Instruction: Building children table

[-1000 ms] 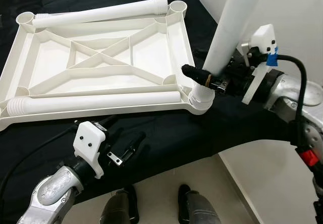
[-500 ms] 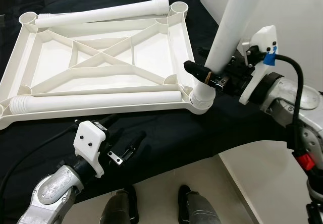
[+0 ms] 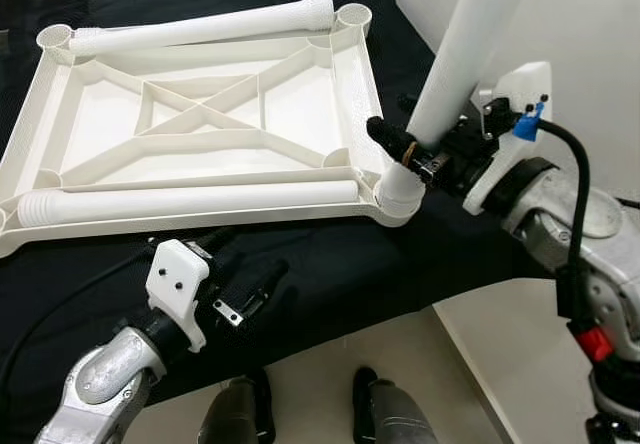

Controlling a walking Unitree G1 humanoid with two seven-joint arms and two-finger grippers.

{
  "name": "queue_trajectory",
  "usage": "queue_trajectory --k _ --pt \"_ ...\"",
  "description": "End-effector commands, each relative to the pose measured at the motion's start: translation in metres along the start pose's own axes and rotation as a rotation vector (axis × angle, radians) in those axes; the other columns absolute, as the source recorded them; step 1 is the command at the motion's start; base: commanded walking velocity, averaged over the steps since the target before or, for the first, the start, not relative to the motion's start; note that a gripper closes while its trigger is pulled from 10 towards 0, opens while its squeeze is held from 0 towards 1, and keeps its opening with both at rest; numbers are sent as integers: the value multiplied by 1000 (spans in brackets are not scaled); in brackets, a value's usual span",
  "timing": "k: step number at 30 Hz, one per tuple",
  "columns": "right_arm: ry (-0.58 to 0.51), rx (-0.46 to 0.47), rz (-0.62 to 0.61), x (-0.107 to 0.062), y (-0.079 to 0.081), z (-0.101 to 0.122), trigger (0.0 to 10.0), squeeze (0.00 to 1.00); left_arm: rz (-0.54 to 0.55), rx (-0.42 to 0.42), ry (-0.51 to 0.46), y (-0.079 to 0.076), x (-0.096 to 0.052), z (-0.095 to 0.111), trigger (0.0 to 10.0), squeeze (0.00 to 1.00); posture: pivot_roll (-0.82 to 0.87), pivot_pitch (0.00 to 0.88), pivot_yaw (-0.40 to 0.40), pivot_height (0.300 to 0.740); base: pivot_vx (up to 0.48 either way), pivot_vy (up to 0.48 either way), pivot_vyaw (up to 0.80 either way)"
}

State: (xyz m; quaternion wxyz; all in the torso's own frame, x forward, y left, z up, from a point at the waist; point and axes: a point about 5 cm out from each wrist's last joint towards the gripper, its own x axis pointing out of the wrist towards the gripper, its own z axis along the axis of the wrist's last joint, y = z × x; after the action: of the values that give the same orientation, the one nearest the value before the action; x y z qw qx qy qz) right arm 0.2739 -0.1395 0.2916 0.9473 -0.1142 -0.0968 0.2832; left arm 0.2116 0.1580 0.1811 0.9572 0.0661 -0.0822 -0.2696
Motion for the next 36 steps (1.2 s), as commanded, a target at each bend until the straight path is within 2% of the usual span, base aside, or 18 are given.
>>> queue_trajectory --k 1,15,25,33,36 --pt "186 54 -15 0 4 -34 10000 0 -4 -11 17 -3 -2 -5 10000 0 -29 336 4 740 0 0 0" --pt "218 75 -70 3 16 -35 10000 0 -2 -8 12 -3 -1 -5 10000 0 -32 333 1 740 0 0 0" --pt "256 73 -147 1 12 -36 10000 0 -1 -4 11 -3 -1 -6 10000 0 -32 332 0 740 0 0 0" --pt "262 75 -154 1 12 -37 10000 0 -1 -4 11 -3 -1 -6 10000 0 -32 332 0 740 0 0 0" --pt "262 86 -169 2 14 -38 10000 0 16 33 -55 10 10 12 10000 0 -25 321 8 740 0 0 0"
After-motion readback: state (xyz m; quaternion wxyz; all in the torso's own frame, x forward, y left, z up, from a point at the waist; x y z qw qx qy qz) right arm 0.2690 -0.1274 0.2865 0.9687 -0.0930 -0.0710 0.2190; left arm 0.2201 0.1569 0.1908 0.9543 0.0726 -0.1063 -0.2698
